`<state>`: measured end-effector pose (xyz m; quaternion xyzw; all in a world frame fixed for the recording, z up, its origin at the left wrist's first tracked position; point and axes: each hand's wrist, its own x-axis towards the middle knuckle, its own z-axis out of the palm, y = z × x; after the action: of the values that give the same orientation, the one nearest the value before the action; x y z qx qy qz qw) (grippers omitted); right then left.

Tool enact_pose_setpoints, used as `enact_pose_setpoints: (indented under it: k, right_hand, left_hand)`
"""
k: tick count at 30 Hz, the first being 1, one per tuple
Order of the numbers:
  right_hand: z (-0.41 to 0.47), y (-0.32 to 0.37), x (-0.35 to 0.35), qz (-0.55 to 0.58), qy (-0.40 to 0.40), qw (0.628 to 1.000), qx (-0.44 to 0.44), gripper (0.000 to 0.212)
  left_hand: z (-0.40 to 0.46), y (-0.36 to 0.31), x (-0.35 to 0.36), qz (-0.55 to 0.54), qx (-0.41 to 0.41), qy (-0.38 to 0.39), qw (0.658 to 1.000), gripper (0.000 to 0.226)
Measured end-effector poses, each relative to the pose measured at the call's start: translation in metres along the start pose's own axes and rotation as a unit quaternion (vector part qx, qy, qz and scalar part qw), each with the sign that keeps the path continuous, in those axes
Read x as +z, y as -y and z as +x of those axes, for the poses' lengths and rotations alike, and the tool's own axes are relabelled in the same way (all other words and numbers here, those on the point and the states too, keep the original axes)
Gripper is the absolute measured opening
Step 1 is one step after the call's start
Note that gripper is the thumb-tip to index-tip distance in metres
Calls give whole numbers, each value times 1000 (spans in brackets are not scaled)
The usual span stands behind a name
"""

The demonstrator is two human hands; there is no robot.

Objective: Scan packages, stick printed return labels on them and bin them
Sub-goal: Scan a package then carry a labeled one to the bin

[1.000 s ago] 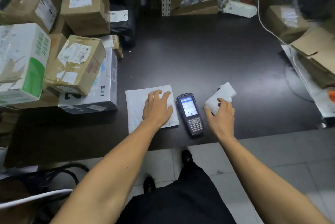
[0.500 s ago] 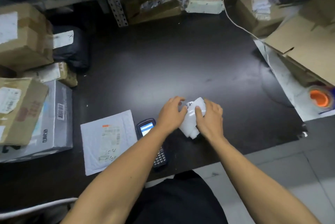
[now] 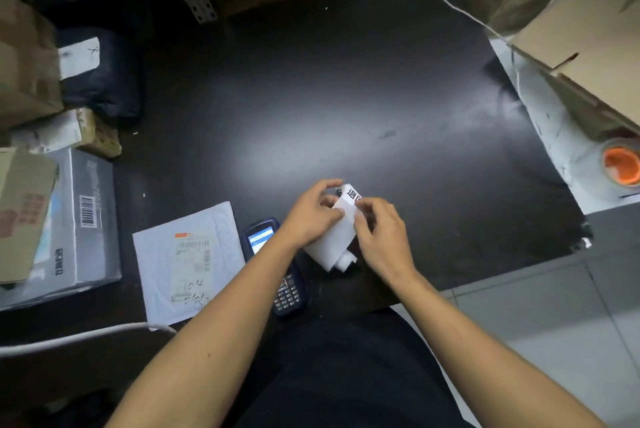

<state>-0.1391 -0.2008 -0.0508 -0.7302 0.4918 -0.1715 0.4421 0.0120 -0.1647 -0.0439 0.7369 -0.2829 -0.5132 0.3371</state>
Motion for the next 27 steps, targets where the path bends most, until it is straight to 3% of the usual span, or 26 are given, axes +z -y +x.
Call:
enact_pose_setpoints:
  k: [6, 13, 17, 22, 24, 27]
  right_hand:
    - [20, -6, -3, -107, 60, 992, -3, 40]
    - [32, -7, -14, -89, 86, 992, 6, 20]
    - [35, -4, -25, -74, 44, 996, 37, 13]
    - [38, 7, -38, 42, -100, 987, 117, 9]
    - [36, 12, -36, 40, -135, 987, 81, 9]
    - [28, 23, -22, -28, -144, 987, -64, 13]
  left_hand:
    - [-1, 14, 2, 11, 34, 9, 999, 64]
    - [-5, 19, -1, 84, 61, 4, 995, 75]
    - [-10, 19, -3, 85, 52, -3, 995, 74]
    - [-12, 14, -4, 29, 26, -27, 999, 76]
    - [-16, 9, -5, 25, 28, -41, 998, 75]
    - [-25, 4, -10, 71, 81, -121, 987, 64]
